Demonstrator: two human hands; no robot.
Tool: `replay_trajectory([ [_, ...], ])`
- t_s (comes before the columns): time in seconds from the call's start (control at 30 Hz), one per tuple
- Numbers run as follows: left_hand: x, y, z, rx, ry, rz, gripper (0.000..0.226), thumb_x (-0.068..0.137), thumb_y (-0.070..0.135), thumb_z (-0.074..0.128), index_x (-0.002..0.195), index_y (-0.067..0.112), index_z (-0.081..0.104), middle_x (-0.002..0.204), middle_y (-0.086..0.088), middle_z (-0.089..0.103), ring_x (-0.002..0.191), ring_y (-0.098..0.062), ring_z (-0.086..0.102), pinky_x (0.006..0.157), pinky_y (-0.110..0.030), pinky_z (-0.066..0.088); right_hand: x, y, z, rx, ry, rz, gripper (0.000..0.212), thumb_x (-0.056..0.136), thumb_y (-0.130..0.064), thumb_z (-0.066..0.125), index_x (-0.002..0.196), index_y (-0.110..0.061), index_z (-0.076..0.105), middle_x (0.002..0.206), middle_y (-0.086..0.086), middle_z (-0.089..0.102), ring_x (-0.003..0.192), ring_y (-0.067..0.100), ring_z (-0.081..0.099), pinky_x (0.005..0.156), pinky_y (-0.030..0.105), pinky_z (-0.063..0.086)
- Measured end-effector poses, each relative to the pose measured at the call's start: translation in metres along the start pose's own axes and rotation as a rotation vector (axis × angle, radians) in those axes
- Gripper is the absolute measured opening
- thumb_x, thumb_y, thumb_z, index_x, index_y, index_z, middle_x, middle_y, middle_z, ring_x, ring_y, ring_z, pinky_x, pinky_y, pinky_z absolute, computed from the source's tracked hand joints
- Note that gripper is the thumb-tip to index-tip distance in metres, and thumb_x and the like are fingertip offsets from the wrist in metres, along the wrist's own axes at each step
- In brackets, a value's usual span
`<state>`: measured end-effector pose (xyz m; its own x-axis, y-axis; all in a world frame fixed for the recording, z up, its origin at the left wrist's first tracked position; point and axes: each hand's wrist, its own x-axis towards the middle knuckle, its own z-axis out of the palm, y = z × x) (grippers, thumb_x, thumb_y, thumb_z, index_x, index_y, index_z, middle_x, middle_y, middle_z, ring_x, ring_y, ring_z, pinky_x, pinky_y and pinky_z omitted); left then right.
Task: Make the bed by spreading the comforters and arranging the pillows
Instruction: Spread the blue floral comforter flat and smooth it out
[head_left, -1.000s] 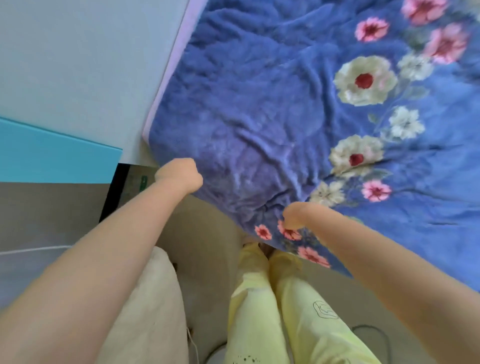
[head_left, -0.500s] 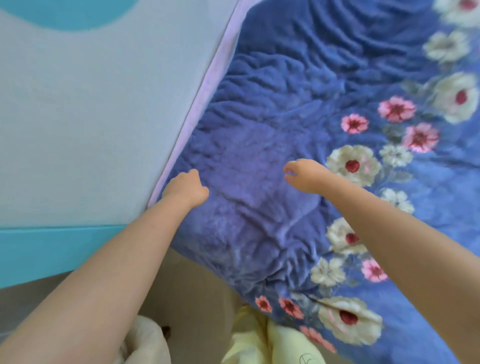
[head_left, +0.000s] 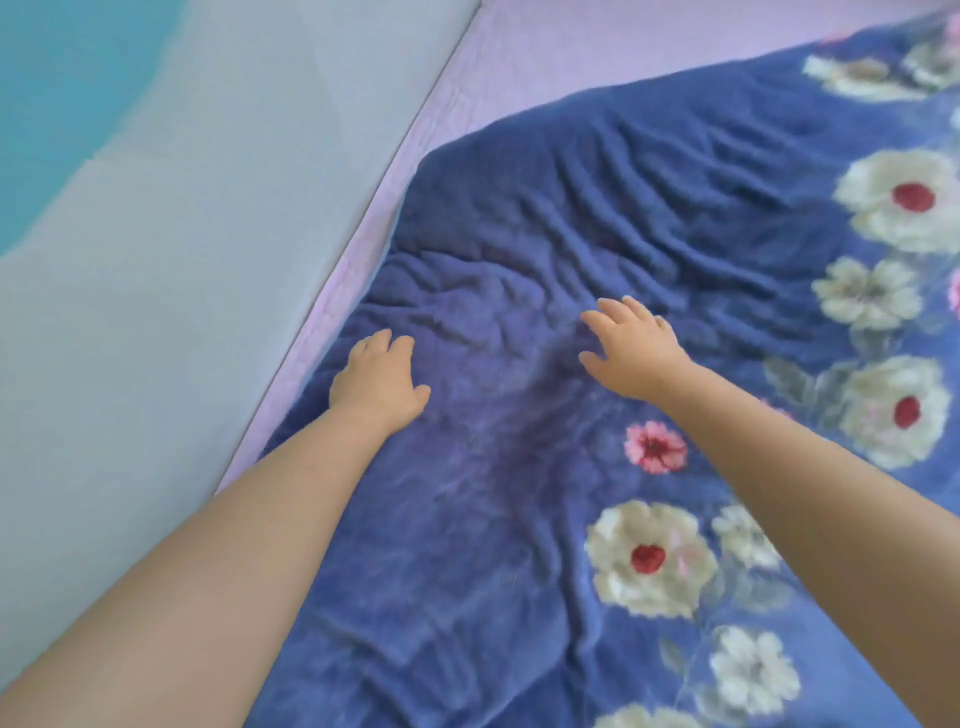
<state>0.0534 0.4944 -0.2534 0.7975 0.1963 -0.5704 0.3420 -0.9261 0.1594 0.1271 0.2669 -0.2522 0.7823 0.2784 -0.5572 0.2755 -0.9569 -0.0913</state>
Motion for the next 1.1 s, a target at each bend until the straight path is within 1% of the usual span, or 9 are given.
replay_trajectory([
  [0.13, 0.044, 0.039, -0.012, 0.124, 0.032, 0.007, 0.078, 0.086, 0.034, 0.061, 0.147, 0.015, 0.016, 0.159, -0.009, -0.013, 0.147, -0.026, -0.012, 0.115, -0.048, 0.023, 0.049, 0.027, -0.025, -0.029, 0.084, 0.05, 0.072, 0.089, -0.036, 0.054, 0.147, -0.02, 0.013, 0.158, 0.004, -0.001, 0.146, 0.028, -0.002, 0.113, 0.056, 0.016],
  [0.23, 0.062, 0.051, -0.022, 0.102, 0.063, 0.01, 0.074, 0.089, 0.037, 0.056, 0.148, 0.015, 0.016, 0.159, -0.008, -0.013, 0.147, -0.026, -0.013, 0.117, -0.049, 0.02, 0.064, 0.035, -0.033, 0.019, 0.054, 0.141, 0.1, 0.078, -0.038, 0.069, 0.148, -0.025, -0.001, 0.157, 0.009, -0.016, 0.144, 0.033, -0.003, 0.108, 0.058, 0.026],
  [0.33, 0.101, 0.072, -0.04, 0.03, 0.142, 0.017, 0.067, 0.094, 0.035, 0.046, 0.148, 0.011, 0.015, 0.159, -0.011, -0.005, 0.148, -0.027, -0.008, 0.12, -0.046, 0.015, 0.092, 0.045, -0.035, -0.058, -0.044, 0.138, 0.111, 0.069, -0.041, 0.076, 0.148, -0.023, -0.001, 0.155, 0.017, -0.007, 0.139, 0.04, 0.014, 0.103, 0.052, 0.04],
  [0.53, 0.164, 0.104, -0.084, -0.066, 0.239, 0.104, 0.062, 0.097, 0.033, 0.039, 0.148, 0.005, 0.017, 0.158, -0.013, 0.01, 0.147, -0.028, 0.006, 0.12, -0.039, 0.011, 0.135, 0.068, -0.056, -0.053, -0.022, 0.071, 0.084, 0.062, -0.044, 0.079, 0.129, -0.021, 0.034, 0.131, 0.011, 0.032, 0.119, 0.033, 0.039, 0.086, 0.043, 0.047],
  [0.67, 0.214, 0.124, -0.108, -0.118, 0.171, 0.133, 0.048, 0.1, 0.028, 0.031, 0.142, 0.005, 0.032, 0.15, -0.015, 0.034, 0.138, -0.03, 0.032, 0.111, -0.038, 0.028, 0.159, 0.085, -0.063, 0.102, -0.063, 0.037, 0.065, 0.06, -0.04, 0.08, 0.111, -0.017, 0.045, 0.109, 0.008, 0.04, 0.108, 0.03, 0.05, 0.08, 0.037, 0.045],
  [0.77, 0.252, 0.144, -0.118, -0.199, 0.07, 0.109, 0.036, 0.1, 0.023, 0.027, 0.118, 0.003, 0.05, 0.133, -0.02, 0.051, 0.121, -0.033, 0.047, 0.096, -0.035, 0.038, 0.182, 0.098, -0.076, 0.357, -0.007, 0.127, 0.041, 0.07, -0.048, 0.072, 0.076, -0.014, 0.05, 0.074, 0.003, 0.045, 0.07, 0.028, 0.059, 0.055, 0.024, 0.045],
  [0.87, 0.286, 0.159, -0.118, -0.169, 0.005, 0.125, 0.037, 0.099, 0.02, 0.029, 0.123, 0.001, 0.051, 0.132, -0.018, 0.053, 0.12, -0.032, 0.048, 0.094, -0.033, 0.039, 0.213, 0.119, -0.089, 0.805, -0.034, 0.375, 0.063, 0.087, -0.053, 0.046, 0.046, -0.006, 0.047, 0.045, 0.007, 0.036, 0.034, 0.024, 0.038, 0.024, 0.02, 0.036],
  [1.0, 0.319, 0.173, -0.115, -0.176, -0.135, 0.154, 0.042, 0.1, 0.029, 0.028, 0.092, 0.0, 0.057, 0.108, -0.019, 0.058, 0.109, -0.031, 0.052, 0.081, -0.03, 0.035, 0.228, 0.126, -0.088, 0.915, -0.062, 0.433, 0.067, 0.088, -0.05, 0.046, 0.038, -0.005, 0.044, 0.023, -0.001, 0.03, 0.028, 0.02, 0.032, 0.023, 0.02, 0.037],
  [1.1, 0.325, 0.186, -0.107, -0.316, -0.231, 0.231, 0.041, 0.101, 0.034, 0.028, 0.081, 0.007, 0.052, 0.095, -0.012, 0.055, 0.096, -0.025, 0.052, 0.077, -0.026, 0.031, 0.234, 0.129, -0.088, 0.96, -0.072, 0.481, 0.068, 0.09, -0.046, 0.044, 0.036, -0.005, 0.044, 0.025, 0.003, 0.032, 0.026, 0.021, 0.033, 0.021, 0.019, 0.036],
])
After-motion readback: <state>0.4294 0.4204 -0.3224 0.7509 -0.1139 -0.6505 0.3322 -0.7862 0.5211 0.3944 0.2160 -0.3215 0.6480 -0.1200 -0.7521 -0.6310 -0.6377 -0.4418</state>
